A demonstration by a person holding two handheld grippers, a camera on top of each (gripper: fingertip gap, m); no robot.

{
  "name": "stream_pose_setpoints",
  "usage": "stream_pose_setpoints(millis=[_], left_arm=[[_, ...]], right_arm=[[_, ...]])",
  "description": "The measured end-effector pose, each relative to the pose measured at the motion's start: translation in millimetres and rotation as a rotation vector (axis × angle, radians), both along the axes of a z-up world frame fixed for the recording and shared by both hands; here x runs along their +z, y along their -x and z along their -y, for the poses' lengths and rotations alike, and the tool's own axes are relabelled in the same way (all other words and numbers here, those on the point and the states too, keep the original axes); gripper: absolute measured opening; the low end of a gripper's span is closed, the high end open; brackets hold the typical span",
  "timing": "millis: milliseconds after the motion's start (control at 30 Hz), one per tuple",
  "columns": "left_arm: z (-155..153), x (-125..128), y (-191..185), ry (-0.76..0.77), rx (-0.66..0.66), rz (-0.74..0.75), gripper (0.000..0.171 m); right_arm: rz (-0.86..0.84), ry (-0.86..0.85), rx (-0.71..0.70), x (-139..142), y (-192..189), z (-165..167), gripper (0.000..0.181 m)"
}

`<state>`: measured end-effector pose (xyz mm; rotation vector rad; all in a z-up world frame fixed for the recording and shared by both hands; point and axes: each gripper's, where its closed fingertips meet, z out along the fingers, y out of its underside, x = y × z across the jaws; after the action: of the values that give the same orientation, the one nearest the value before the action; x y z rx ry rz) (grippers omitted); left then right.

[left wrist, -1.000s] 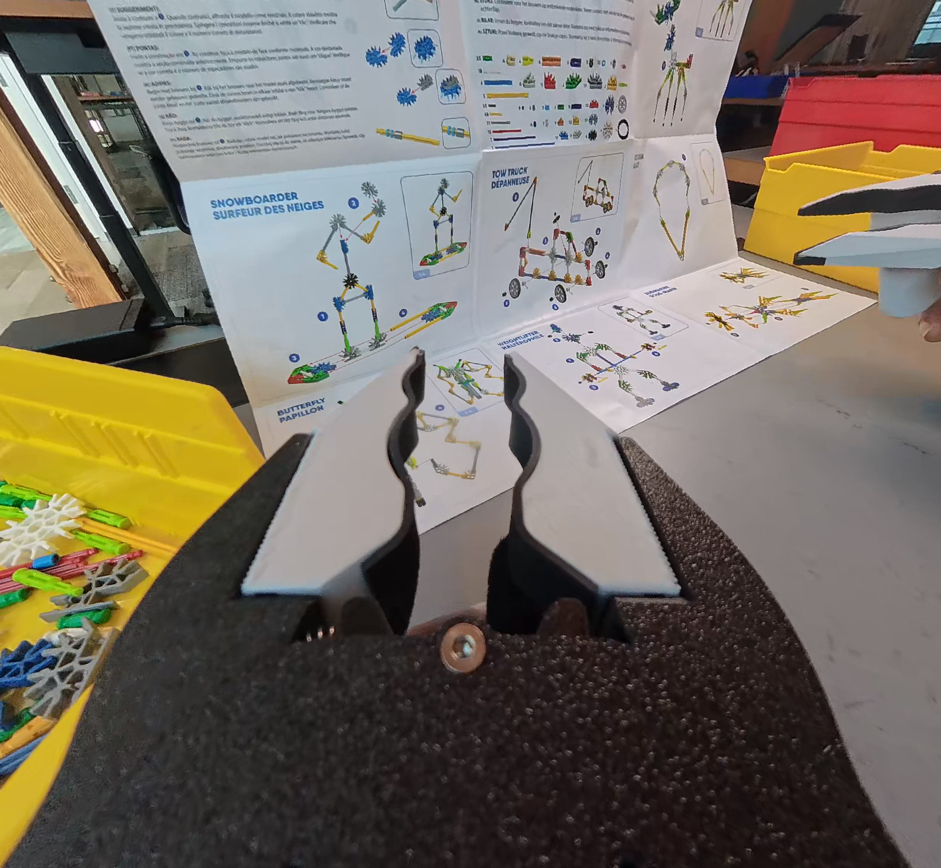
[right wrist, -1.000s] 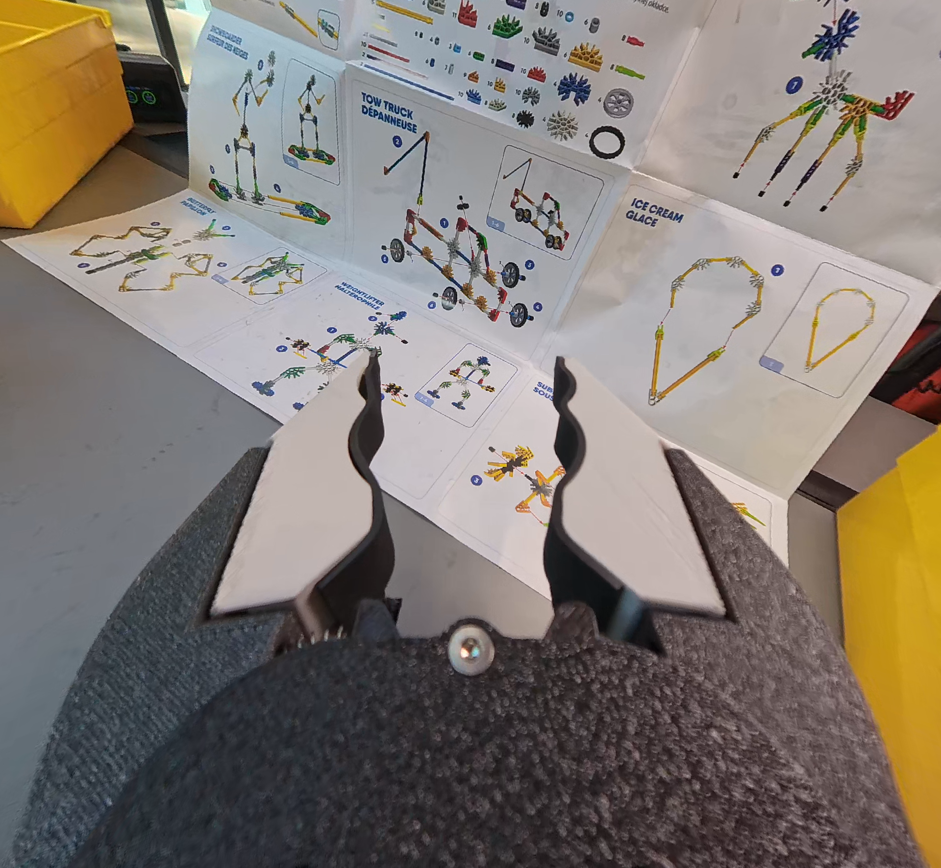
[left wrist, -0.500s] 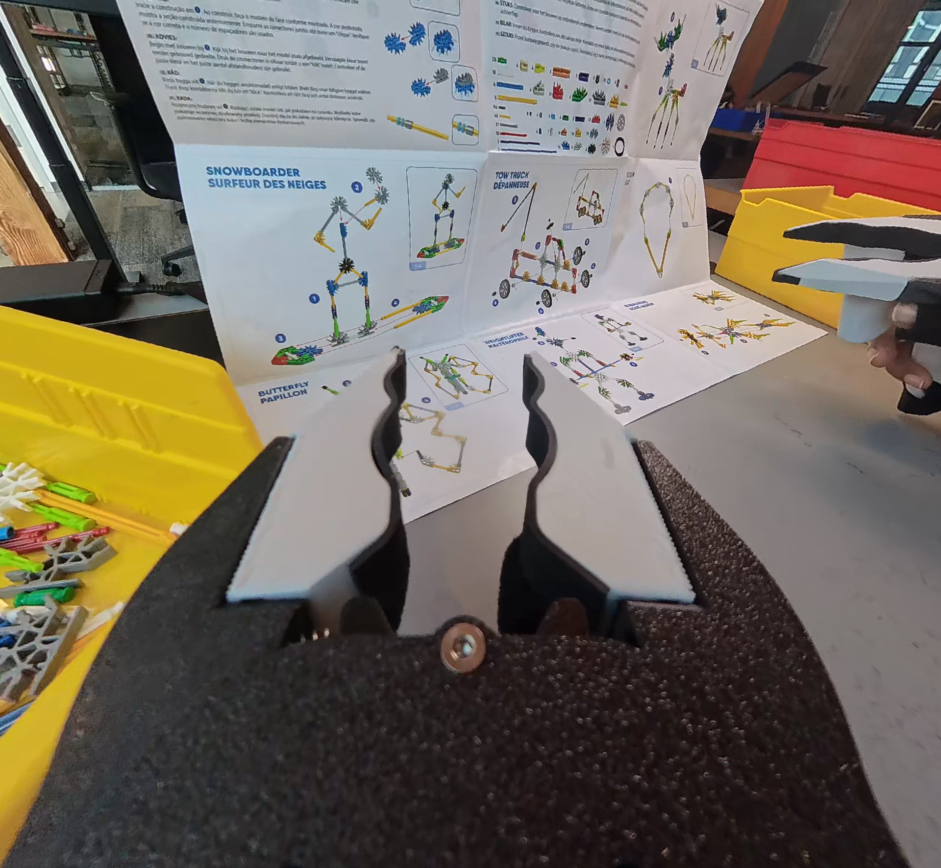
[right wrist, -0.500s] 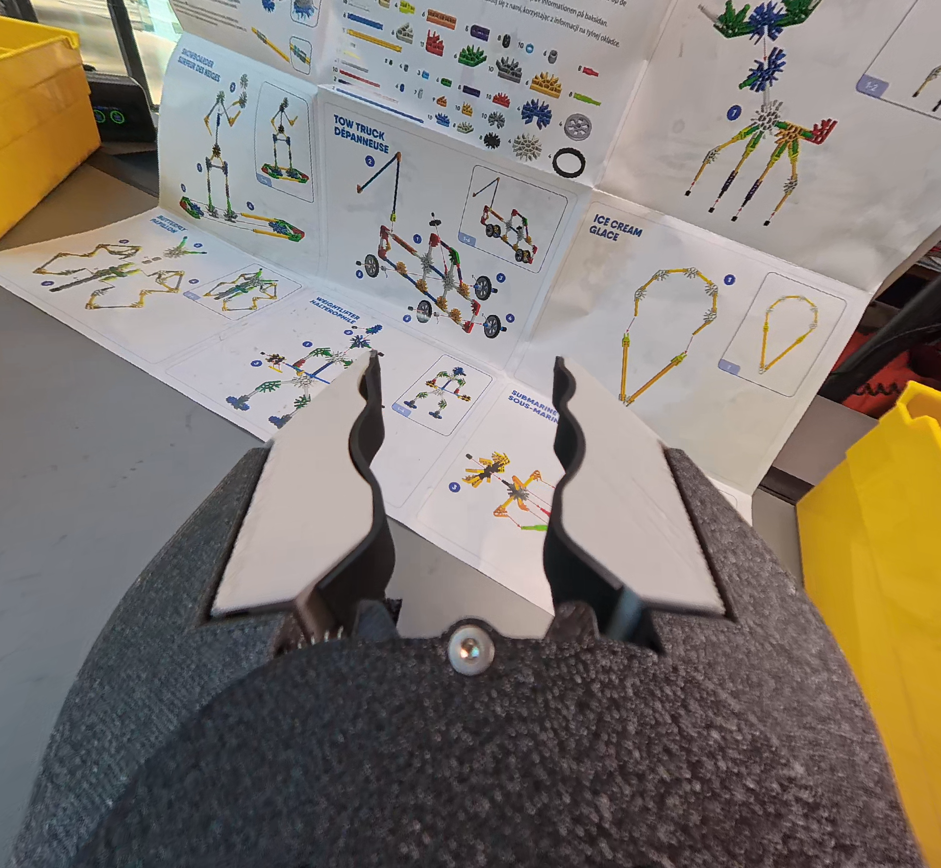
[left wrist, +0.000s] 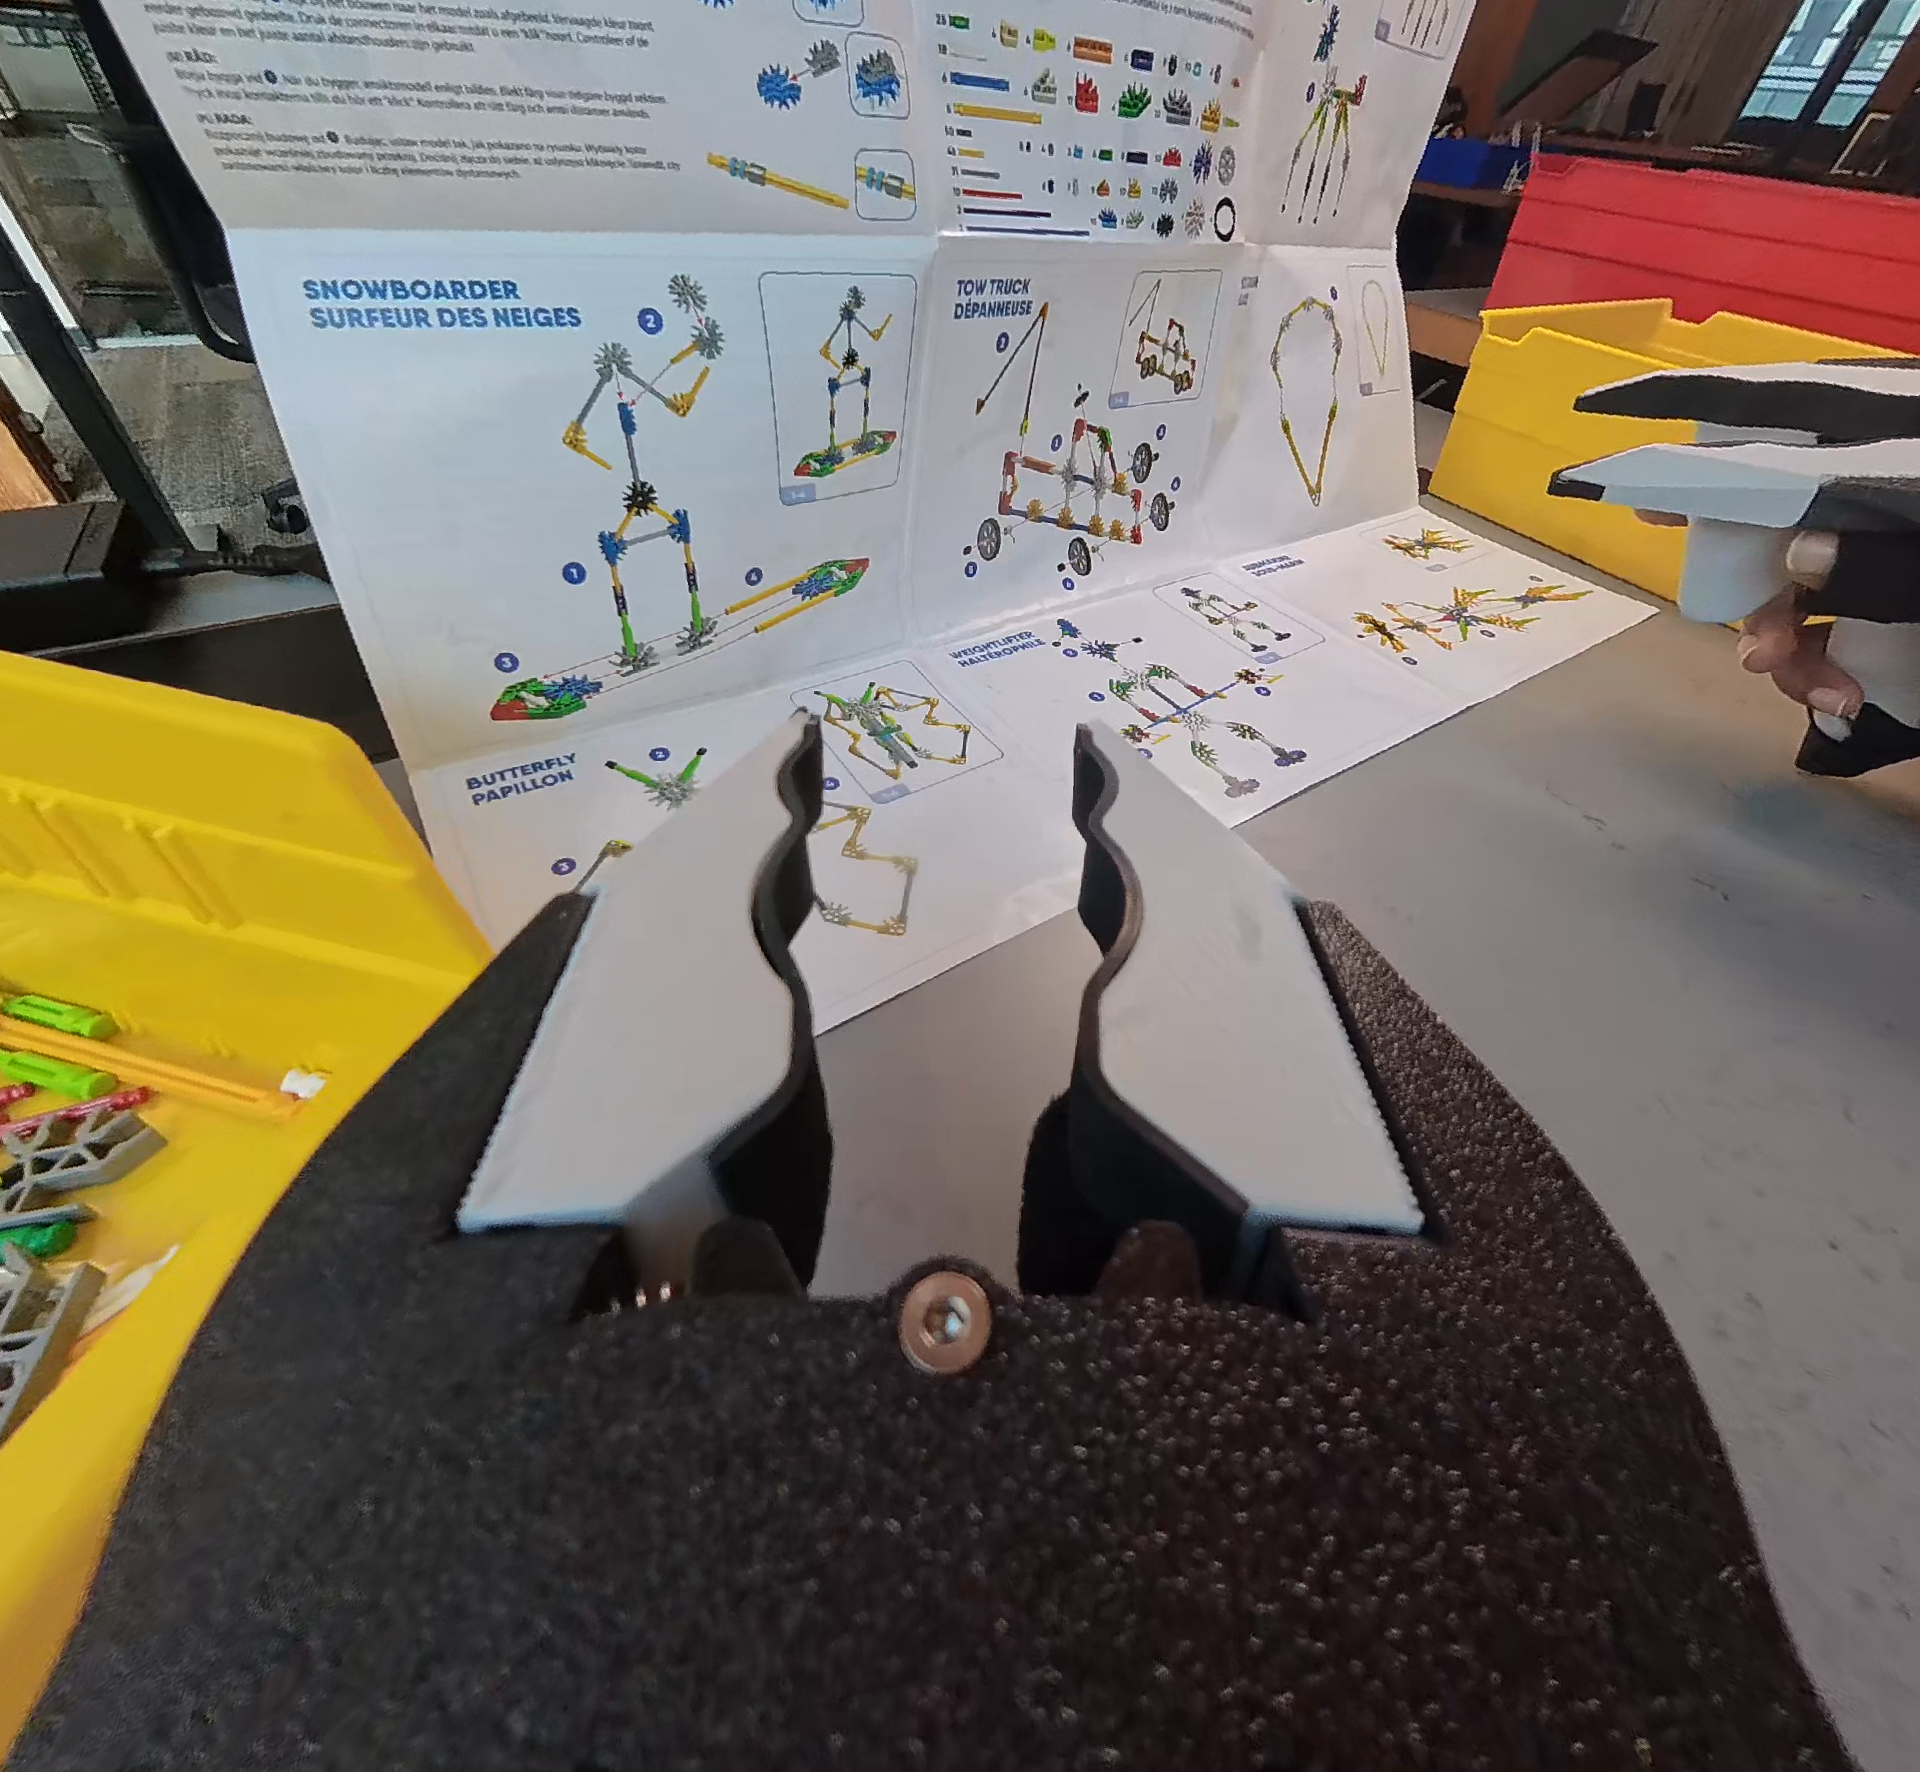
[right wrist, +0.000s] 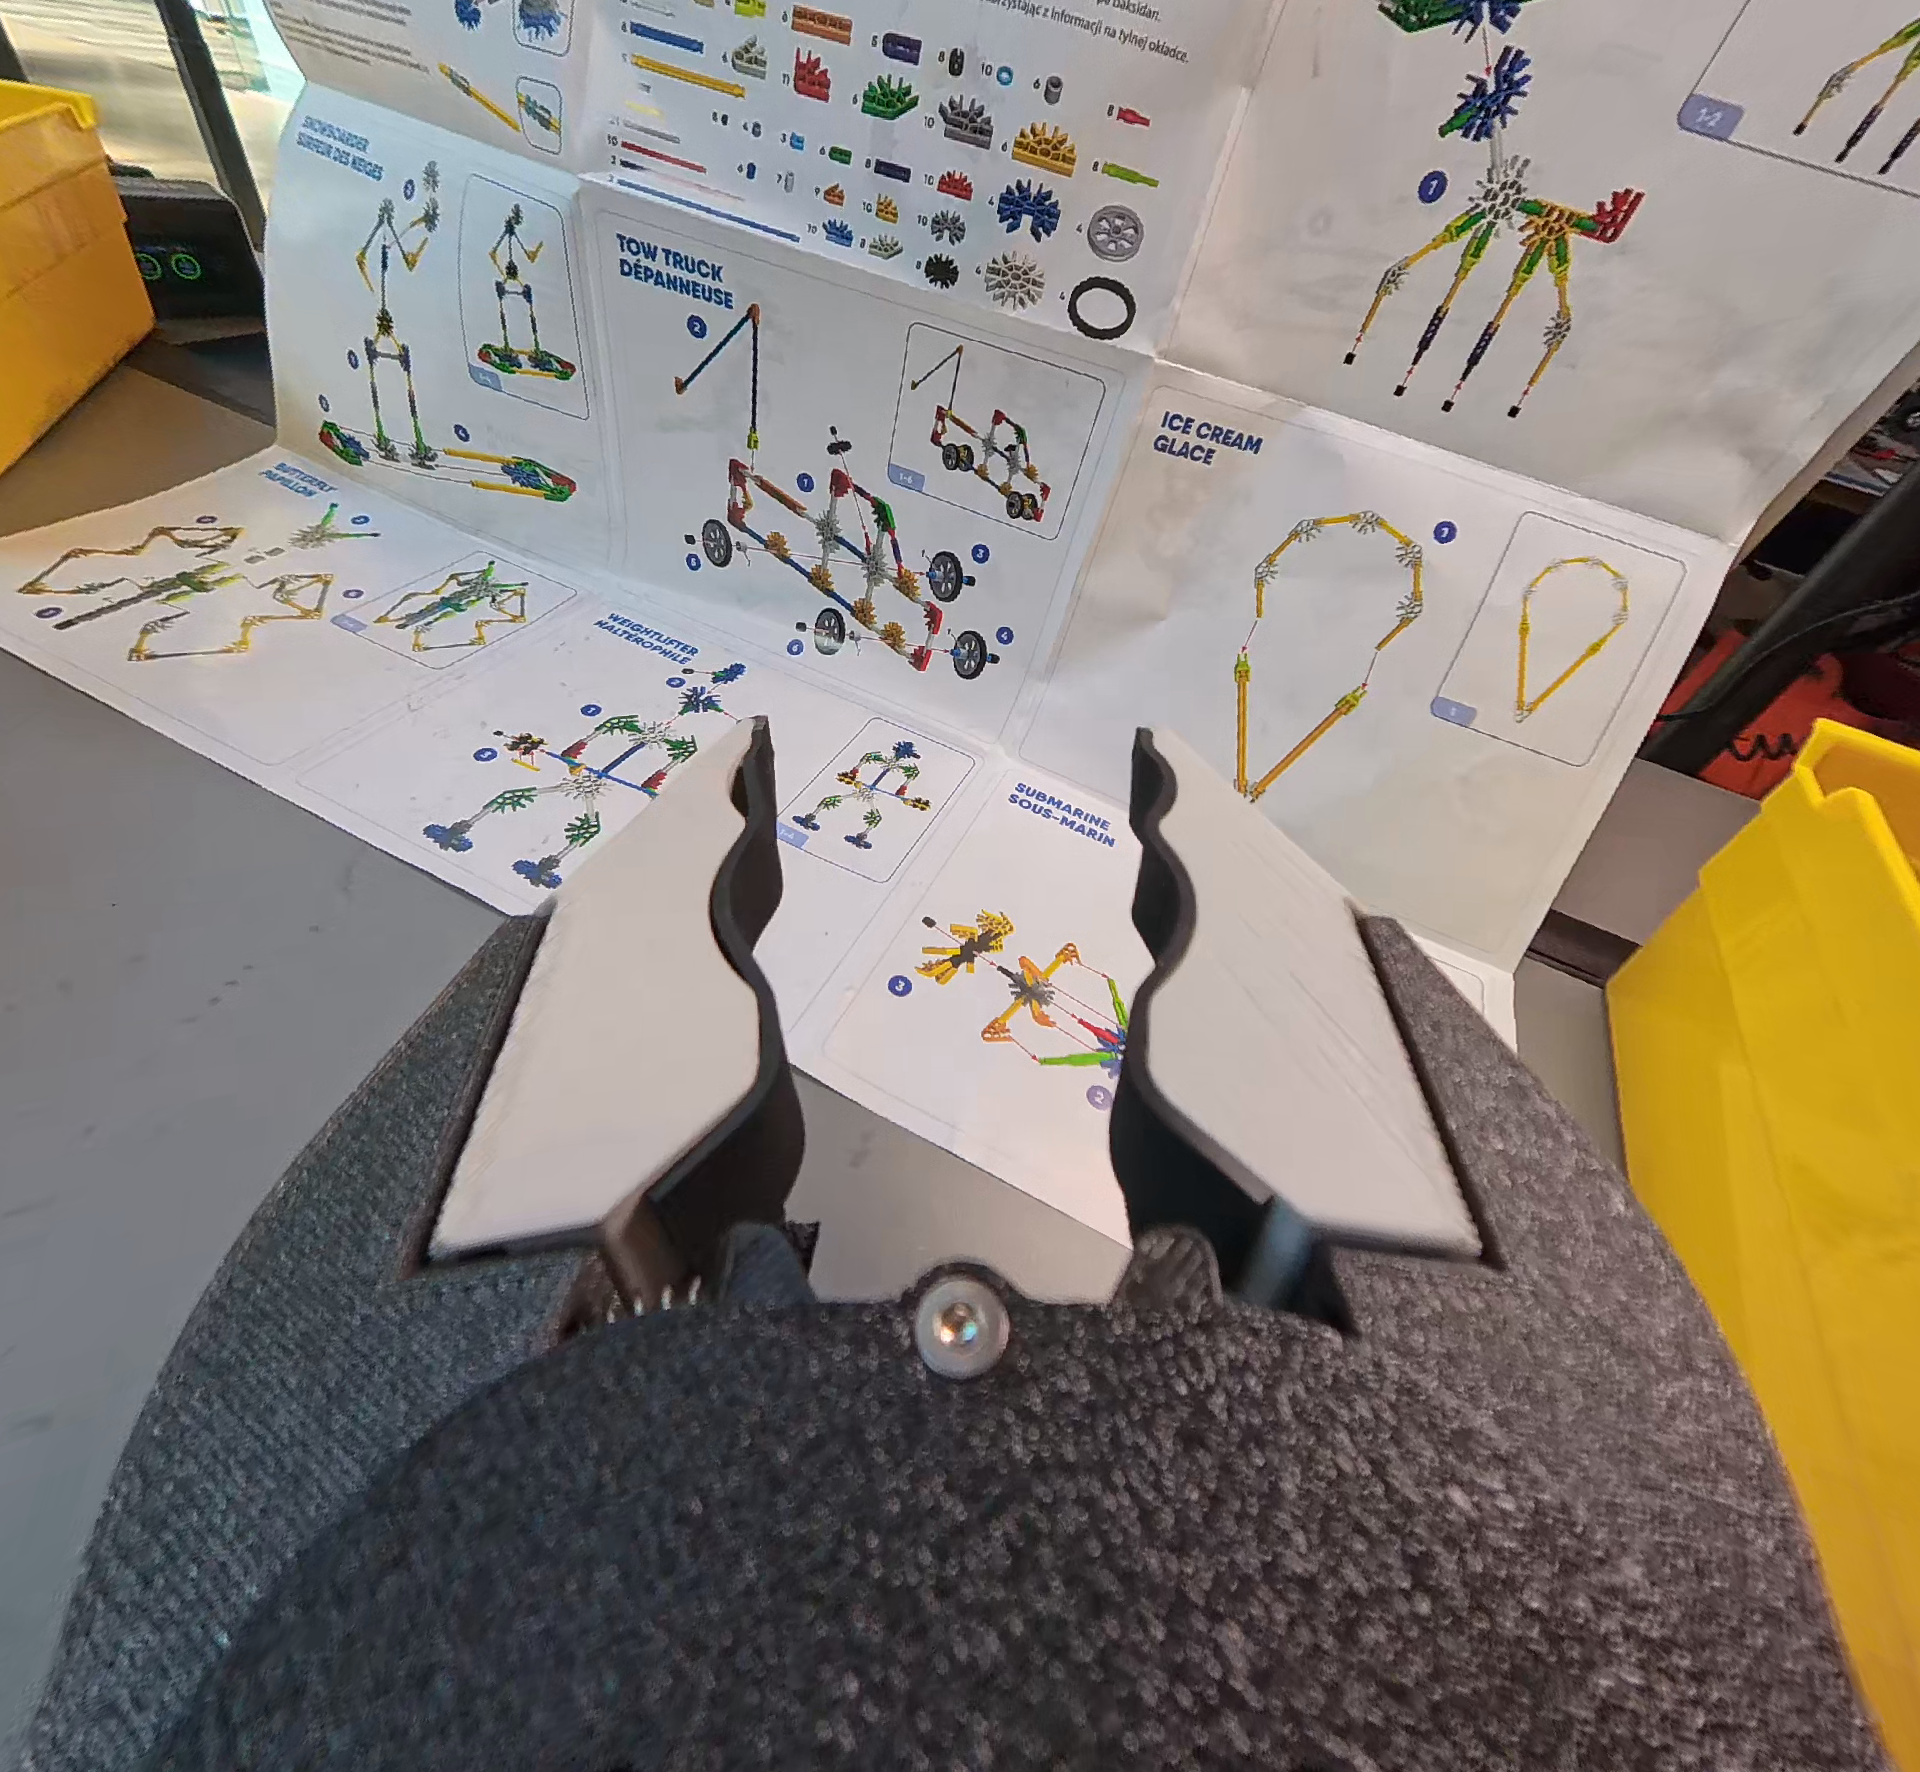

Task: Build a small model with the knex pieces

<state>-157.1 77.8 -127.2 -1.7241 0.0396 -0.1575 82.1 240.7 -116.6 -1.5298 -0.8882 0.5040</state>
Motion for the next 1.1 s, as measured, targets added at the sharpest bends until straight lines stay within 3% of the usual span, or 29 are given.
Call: stream_pose_setpoints(millis=[467, 1100], left_arm=[[1.5, 2.6, 4.4, -0.013, 0.027, -0.020, 0.033], [2.3, 5.0, 10.9, -0.026, 0.064, -0.019, 0.032]], right_arm=[[0.003, 0.019, 0.005, -3.8, 1.4, 0.0, 0.067], [-0.001, 0.021, 0.007, -3.4, 1.2, -0.5, 0.061]])
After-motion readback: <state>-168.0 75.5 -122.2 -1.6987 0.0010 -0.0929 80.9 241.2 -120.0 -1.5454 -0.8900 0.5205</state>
